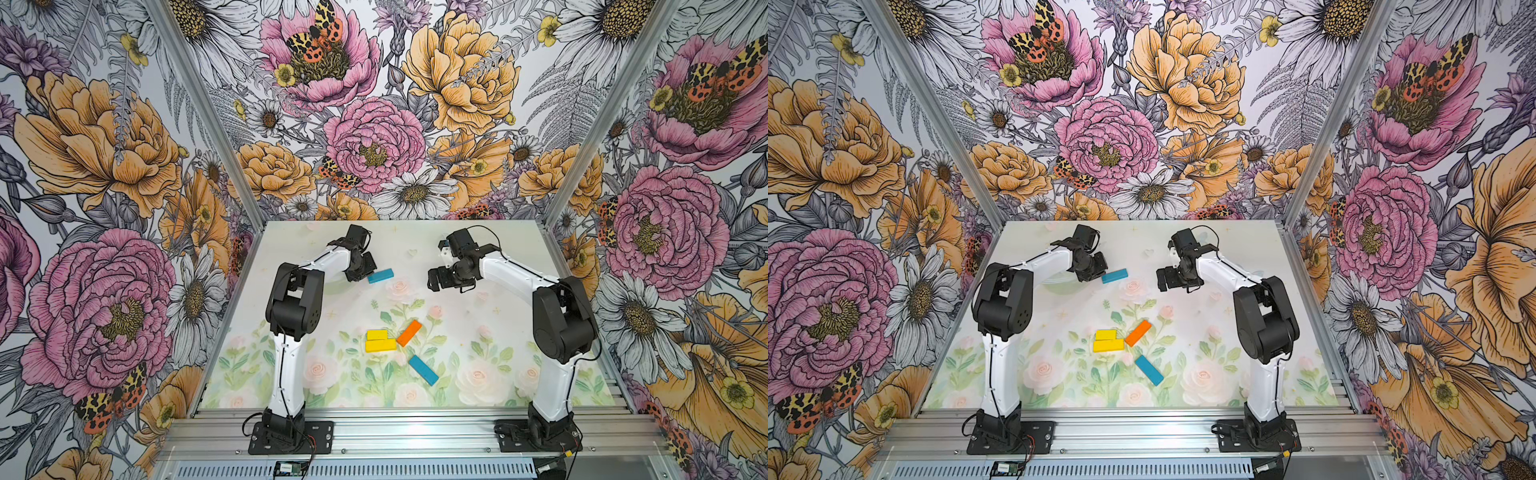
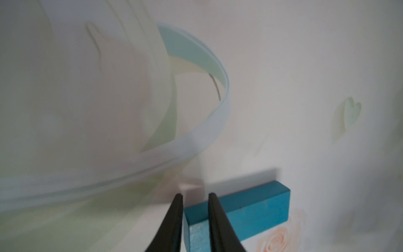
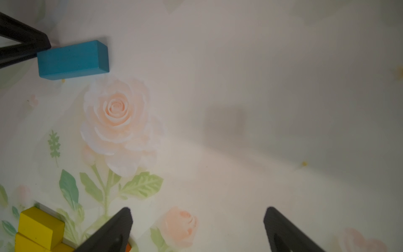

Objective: Assemble the number 7 with building blocks
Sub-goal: Adjust the building block at the center of the board.

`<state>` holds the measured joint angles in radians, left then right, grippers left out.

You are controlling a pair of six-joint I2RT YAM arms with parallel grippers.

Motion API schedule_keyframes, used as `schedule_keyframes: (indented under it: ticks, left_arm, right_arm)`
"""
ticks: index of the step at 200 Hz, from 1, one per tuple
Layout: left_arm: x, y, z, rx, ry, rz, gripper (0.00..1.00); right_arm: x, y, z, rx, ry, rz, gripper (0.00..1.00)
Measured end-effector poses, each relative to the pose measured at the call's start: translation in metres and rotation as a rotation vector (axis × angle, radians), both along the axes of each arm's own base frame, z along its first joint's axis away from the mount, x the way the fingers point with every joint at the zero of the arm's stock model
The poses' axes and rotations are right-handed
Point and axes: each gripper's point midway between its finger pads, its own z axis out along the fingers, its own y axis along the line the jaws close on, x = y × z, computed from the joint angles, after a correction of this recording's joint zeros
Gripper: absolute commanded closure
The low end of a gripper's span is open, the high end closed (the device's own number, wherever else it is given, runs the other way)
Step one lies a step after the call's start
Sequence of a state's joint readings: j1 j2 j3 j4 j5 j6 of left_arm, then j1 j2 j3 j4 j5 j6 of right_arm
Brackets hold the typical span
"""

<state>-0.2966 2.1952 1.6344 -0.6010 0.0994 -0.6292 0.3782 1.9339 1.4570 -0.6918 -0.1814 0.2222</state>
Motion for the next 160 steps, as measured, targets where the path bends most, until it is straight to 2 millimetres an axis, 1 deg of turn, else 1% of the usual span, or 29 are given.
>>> schedule_keyframes:
  ticks: [70,76,79,87,92,128,160]
  left_arm:
    - [0.0006,-0.0013,-0.001,-0.006,0.003,-0.002,0.78]
    - [0.0008,-0.0013,-0.001,-0.006,0.002,-0.002,0.77]
    - [0.0008,-0.0013,-0.001,-0.006,0.002,-0.002,0.75]
    - [0.0007,-0.0012,-0.001,-0.005,0.003,-0.004,0.63]
    - [0.0011,-0.0018,-0.0007,-0.011,0.002,0.001,0.59]
    - [0.0021,-0.0015,0.0021,-0.018,-0.001,0.023,0.57]
    - [-0.0043,0.0002,0.0016,-0.023,0.013,0.043,0.58]
  right_arm:
    - [0.0,0.0,0.0,0.0,0.0,0.0,0.02]
    - [0.0,0.0,0.0,0.0,0.0,0.0,0.02]
    - [0.0,0.0,0.0,0.0,0.0,0.0,0.02]
    - [-0.0001,0.0,0.0,0.0,0.0,0.0,0.02]
    - [0.0,0.0,0.0,0.0,0.0,0.0,0.02]
    - [-0.0001,0.0,-0.0002,0.0,0.001,0.0,0.02]
    - [-0.0001,0.0,-0.0004,0.0,0.001,0.0,0.02]
